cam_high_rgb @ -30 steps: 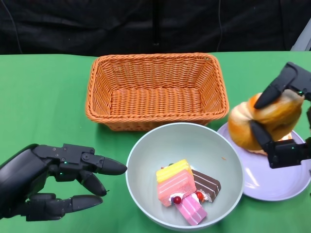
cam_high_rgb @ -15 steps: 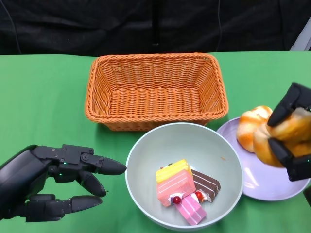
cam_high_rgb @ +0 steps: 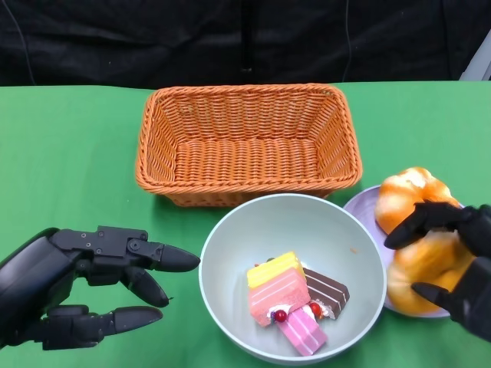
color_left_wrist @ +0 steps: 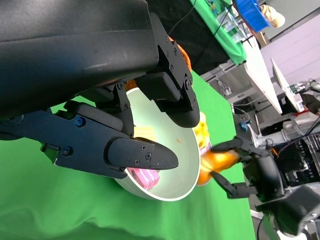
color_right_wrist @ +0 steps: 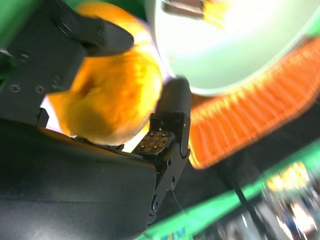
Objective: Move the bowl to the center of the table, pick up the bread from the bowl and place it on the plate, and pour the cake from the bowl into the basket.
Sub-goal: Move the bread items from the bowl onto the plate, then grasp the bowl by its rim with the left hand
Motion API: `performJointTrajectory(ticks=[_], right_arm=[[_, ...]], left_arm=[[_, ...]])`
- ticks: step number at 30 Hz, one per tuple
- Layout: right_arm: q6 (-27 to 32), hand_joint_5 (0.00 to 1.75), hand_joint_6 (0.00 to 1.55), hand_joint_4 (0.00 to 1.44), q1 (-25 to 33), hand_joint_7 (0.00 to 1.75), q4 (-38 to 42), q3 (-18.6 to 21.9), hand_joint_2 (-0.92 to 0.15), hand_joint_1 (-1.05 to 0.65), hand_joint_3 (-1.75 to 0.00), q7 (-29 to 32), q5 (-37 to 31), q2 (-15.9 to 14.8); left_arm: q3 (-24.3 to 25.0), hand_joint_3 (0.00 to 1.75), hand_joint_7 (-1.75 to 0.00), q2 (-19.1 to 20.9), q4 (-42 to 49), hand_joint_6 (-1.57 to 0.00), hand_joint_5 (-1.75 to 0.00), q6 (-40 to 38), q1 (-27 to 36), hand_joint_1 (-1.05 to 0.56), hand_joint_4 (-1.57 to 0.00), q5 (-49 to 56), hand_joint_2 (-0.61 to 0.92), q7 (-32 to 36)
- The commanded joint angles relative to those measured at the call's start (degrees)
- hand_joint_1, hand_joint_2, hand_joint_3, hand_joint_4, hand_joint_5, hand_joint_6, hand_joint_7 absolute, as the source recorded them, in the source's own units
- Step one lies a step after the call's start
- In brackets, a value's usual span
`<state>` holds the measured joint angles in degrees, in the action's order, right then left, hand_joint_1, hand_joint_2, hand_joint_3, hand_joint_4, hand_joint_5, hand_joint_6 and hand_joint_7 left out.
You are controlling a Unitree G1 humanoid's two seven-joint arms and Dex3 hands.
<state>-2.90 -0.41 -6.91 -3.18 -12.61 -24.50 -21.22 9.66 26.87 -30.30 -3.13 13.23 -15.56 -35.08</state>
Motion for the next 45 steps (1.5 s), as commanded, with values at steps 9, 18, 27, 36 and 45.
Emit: performJointTrajectory(ticks=[9, 18, 27, 36, 45], right_arm=[[0.03, 0.24, 0.12, 0.0, -0.09, 0.0, -0.8, -3.56, -0.92, -0.66, -0.03, 8.8, -16.06, -4.17], [-2.58, 0.12, 0.09, 0.01, 1.45, 0.01, -4.48, -3.7, -0.92, -0.69, -0.1, 13.73, -20.39, -4.48], [-1.19, 0.18, 0.09, 0.0, 4.03, 0.01, -13.08, -2.78, -0.92, -0.69, -0.14, 11.18, -18.21, -2.96], [1.8, 0.33, 0.11, 0.0, 8.75, 0.04, -23.08, -1.15, -0.92, -0.63, -0.13, 7.02, -14.36, -0.27], [3.91, 0.43, 0.11, 0.0, 14.05, 0.07, -30.02, 0.39, -0.92, -0.38, -0.06, 5.2, -10.33, 3.21]], left_arm=[[-0.36, 0.2, -0.25, -0.72, -0.09, -0.66, -0.93, 2.88, 1.24, -0.4, -0.51, 3.41, 0.92, 2.32], [-1.75, 0.15, -0.14, -2.45, 1.91, -0.49, -0.76, 18.56, 2.29, -0.4, -0.27, 19.8, 0.92, 10.04], [-1.52, 0.09, -0.07, 0.44, 10.48, -0.39, -0.71, 40.49, -1.68, -0.55, -0.07, 38.22, 0.9, 18.78], [-5.09, 0.0, -0.08, 1.89, 22.98, -0.48, -0.74, 56.56, -10.85, -0.5, -0.18, 57.15, 0.84, 33.03], [-12.99, 0.03, -0.09, 4.58, 32.69, -0.56, -0.77, 62.12, -20.37, -0.46, -0.22, 75.36, 0.9, 49.45]])
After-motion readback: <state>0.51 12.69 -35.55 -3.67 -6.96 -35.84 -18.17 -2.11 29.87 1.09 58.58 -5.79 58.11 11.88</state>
